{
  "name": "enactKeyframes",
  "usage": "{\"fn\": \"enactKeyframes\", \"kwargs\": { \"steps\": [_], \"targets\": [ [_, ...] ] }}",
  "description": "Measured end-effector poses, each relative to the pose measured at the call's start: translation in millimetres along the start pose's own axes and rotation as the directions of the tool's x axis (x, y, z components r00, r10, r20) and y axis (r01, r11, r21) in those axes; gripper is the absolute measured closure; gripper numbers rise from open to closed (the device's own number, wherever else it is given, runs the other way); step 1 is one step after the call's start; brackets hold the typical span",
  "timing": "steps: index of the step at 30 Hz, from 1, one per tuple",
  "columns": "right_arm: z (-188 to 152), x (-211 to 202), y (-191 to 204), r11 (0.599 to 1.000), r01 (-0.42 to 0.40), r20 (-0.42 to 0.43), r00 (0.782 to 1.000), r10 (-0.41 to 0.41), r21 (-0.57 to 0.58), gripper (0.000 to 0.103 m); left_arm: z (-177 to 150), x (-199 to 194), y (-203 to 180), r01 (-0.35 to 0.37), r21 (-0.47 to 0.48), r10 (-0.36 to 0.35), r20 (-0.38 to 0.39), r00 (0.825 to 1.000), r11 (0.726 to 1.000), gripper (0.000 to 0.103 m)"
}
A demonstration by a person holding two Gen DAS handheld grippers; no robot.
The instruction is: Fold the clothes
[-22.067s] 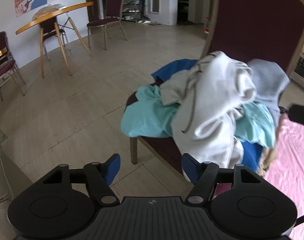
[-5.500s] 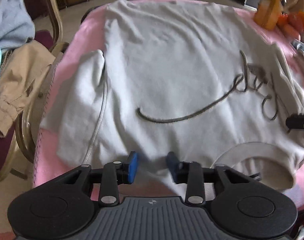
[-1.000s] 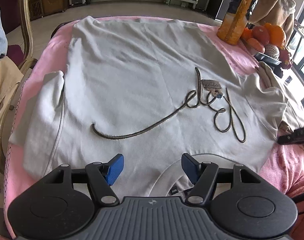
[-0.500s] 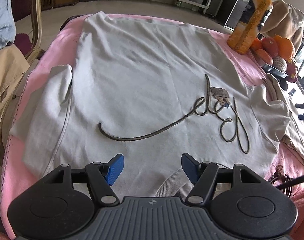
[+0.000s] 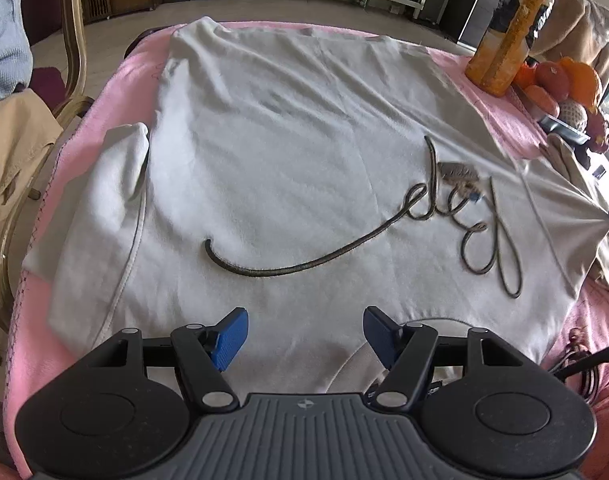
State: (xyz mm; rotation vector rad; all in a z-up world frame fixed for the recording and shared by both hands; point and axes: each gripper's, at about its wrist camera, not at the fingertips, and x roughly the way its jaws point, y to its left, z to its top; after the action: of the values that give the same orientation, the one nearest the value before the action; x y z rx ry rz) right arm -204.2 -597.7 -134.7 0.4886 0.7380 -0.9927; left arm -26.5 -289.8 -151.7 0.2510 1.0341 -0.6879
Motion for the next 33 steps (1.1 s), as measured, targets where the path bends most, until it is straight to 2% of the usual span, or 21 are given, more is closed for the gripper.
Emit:
{"fn": "enactKeyframes", "kwargs": {
  "steps": [4,7,10,13,15,16,17,19,21,23,28,31,33],
  "targets": [
    [-3,8,3,0.999,0.035,-0.064,0.997,-0.036,-0.016,0.102,-3,2,1,-0.015,0.015,0.015,-0.004,1.0,1.0,0.038],
    [-3,10,4,1.0,0.025,-0.106,0.994,-0.024,0.001,0.096,0,-15,21,-0.025,-0.044,0.026,0.02,0.999,0.999,0.041],
    [4,-18,6,0.998,-0.047,-0.031,0.998,0.048,0.041,0.091,4,-33,41,-0.034,-0.103,0.039,0.044,0.998,0.994,0.044],
    [16,-55,22,0.988,-0.155,0.057,0.986,0.156,-0.026,0.088,7,-50,61,-0.042,-0.162,0.053,0.067,0.996,0.986,0.044],
    [22,-80,38,0.963,-0.251,0.124,0.957,0.261,-0.096,0.079,9,-62,74,-0.046,-0.201,0.064,0.082,0.995,0.978,0.049],
    [24,-91,46,0.949,-0.292,0.151,0.939,0.309,-0.122,0.072,10,-67,81,-0.048,-0.221,0.069,0.089,0.994,0.974,0.055],
    [25,-100,54,0.93,-0.34,0.174,0.916,0.361,-0.142,0.071,12,-72,89,-0.053,-0.247,0.078,0.091,0.993,0.968,0.067],
    [24,-110,69,0.884,-0.442,0.194,0.863,0.466,-0.152,0.071,19,-69,124,-0.1,-0.36,0.123,0.04,0.992,0.927,0.08],
    [21,-113,82,0.84,-0.519,0.203,0.816,0.541,-0.157,0.07,24,-61,153,-0.12,-0.44,0.132,-0.004,0.991,0.89,0.083],
    [17,-110,93,0.808,-0.566,0.205,0.781,0.589,-0.163,0.067,30,-52,171,-0.15,-0.486,0.15,-0.039,0.988,0.861,0.086],
    [2,-89,97,0.764,-0.625,0.206,0.736,0.645,-0.161,0.063,38,-34,188,-0.234,-0.508,0.224,-0.082,0.971,0.829,0.085],
    [1,-78,91,0.75,-0.652,0.19,0.727,0.66,-0.11,0.063,37,-25,193,-0.265,-0.521,0.244,-0.11,0.963,0.811,0.085],
    [2,-75,88,0.745,-0.662,0.179,0.725,0.665,-0.082,0.063,39,-24,194,-0.257,-0.528,0.242,-0.099,0.965,0.809,0.084]
  ]
}}
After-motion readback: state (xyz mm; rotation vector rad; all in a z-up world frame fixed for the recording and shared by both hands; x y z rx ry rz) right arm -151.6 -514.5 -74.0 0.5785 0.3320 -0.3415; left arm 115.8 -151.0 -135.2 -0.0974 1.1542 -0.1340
